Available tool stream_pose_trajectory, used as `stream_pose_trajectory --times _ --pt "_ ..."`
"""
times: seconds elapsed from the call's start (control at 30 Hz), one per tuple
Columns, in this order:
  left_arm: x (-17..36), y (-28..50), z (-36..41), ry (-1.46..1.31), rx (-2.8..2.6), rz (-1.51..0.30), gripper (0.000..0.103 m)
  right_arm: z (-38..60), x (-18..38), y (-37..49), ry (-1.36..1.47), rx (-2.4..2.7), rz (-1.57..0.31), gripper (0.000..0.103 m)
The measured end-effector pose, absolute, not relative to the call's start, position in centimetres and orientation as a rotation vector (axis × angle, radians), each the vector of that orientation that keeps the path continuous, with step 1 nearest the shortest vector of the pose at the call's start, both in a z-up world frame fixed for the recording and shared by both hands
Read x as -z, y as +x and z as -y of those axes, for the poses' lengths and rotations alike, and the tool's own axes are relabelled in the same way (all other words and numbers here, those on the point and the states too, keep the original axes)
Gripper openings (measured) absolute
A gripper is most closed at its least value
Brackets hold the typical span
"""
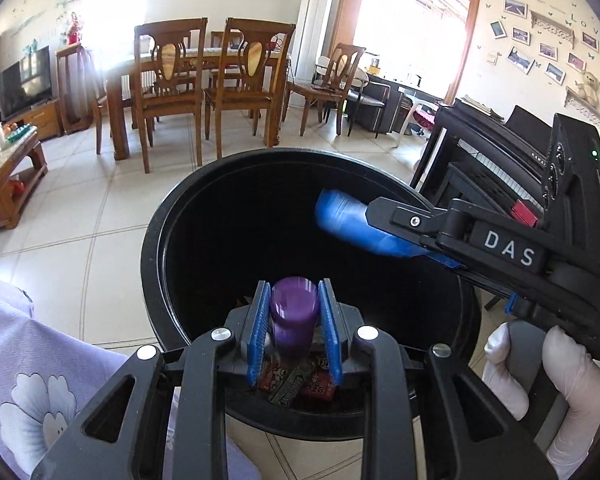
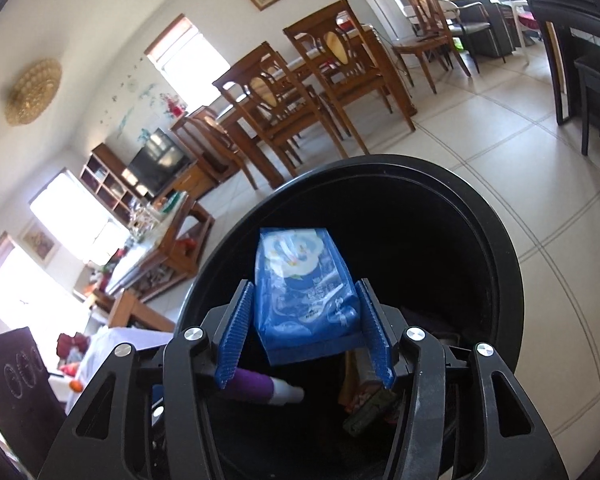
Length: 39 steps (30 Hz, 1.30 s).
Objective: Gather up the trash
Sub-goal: 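Open both tools over the bin to drop bottle and wipes, then move both tools back to the table, then grasp the white cup lid with the left tool while the right tool grasps the orange tangerine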
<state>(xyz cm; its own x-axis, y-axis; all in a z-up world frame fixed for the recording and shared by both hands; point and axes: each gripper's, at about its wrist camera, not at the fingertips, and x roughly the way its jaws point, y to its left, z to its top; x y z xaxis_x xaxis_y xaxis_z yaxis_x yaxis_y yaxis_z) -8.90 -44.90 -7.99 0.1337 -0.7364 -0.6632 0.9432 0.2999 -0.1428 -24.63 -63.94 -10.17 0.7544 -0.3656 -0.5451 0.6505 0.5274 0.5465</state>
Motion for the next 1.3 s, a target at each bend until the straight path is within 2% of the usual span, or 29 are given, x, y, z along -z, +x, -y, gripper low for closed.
stream_pose_trajectory --times 0.2,0.43,0.47,0.5,0.57,0.8,1.0,1.17,1.3 --pt "7.2 -9.4 44.3 0.354 1.24 -0.691 0.027 63.4 9.9 -25.0 0.791 0.651 -0.372 0.066" --pt "5.6 -9.2 41.1 0.36 1.188 -0.653 0.028 62.9 9.8 -25.3 0.789 0.61 -0.321 0.066" --pt "5.4 -9.1 40.4 0.358 1.173 -0.649 0.031 62.5 9.6 -25.2 0.773 0.6 -0.313 0.066" --pt "5.2 -9.0 39.4 0.355 1.152 -0.644 0.041 61.9 9.2 -25.0 0.751 0.588 -0.306 0.066" --pt "4.7 -8.4 36.8 0.344 1.101 -0.63 0.053 60.7 8.5 -24.2 0.69 0.563 -0.307 0.066" --pt "4.3 -3.6 24.3 0.282 0.807 -0.666 0.054 54.8 7.5 -19.1 0.517 0.409 -0.399 0.07" --pt "5.4 2.5 13.9 0.219 0.503 -0.803 0.056 47.3 6.8 -12.8 0.419 0.226 -0.511 0.07" --pt "7.2 5.7 10.0 0.252 0.422 -0.904 0.056 39.7 4.4 -7.4 0.324 0.069 -0.536 0.07" --pt "7.7 7.2 8.8 0.238 0.449 -0.922 0.056 33.7 2.7 -3.0 0.239 -0.039 -0.56 0.075"
